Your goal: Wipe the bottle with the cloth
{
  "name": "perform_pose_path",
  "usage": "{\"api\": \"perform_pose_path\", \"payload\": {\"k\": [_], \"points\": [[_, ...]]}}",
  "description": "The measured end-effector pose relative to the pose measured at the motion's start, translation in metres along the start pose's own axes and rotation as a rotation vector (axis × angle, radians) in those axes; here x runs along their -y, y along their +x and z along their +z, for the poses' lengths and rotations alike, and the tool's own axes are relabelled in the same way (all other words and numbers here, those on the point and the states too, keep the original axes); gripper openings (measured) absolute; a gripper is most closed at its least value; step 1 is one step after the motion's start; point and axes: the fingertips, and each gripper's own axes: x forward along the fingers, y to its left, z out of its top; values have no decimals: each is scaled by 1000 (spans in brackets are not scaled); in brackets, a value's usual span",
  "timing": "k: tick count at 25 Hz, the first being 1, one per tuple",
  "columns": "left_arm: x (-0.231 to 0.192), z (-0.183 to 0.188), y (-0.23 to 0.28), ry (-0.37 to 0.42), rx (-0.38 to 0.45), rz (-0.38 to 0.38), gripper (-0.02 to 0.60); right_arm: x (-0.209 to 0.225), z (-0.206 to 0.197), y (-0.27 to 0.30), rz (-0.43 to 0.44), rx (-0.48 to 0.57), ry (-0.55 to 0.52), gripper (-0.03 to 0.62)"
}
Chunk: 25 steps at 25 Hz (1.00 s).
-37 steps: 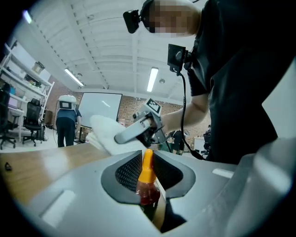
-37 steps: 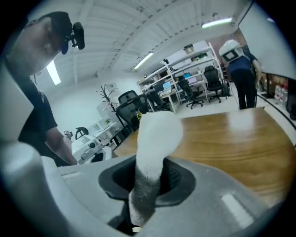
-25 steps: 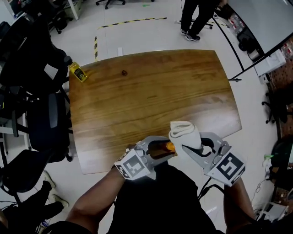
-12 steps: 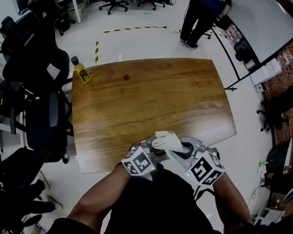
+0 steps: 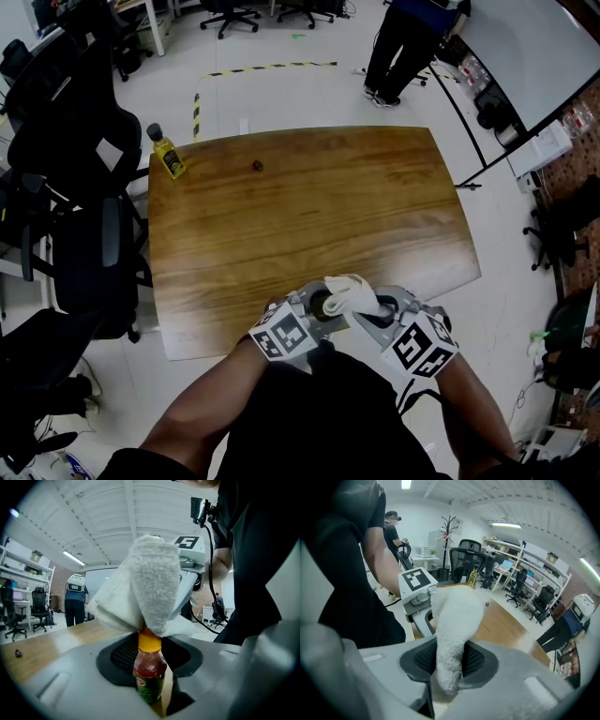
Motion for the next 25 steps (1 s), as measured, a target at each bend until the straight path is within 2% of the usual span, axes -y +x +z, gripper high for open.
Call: {"api": "perform_pose_path", "payload": {"k": [5,9,12,16,18,21,25], "points": [[-1,-3,-1,0,-3,0,169,0,-17,0,-8,-29,57,74],[-4,-5,-3,-5,-9,12,169,-2,-52,-11,0,-140,93,74],[-5,-6,-3,3,-17,16,170,-7,-78,-31,-42,-169,188,74],[-4,-15,-5,5,-65,8,171,-17,-93,-66,-142,-47,454,74],[-3,-13,-10,-3,-57,7,179,-28,-98,-79,-185,24,569,75],[-3,0,-23,-34,-22,23,179,-46,-100,-93,-228,124,679,75],[10,14,-49,-132,-15,57,169,-56,-95,-106,-239,284,827,75]]}}
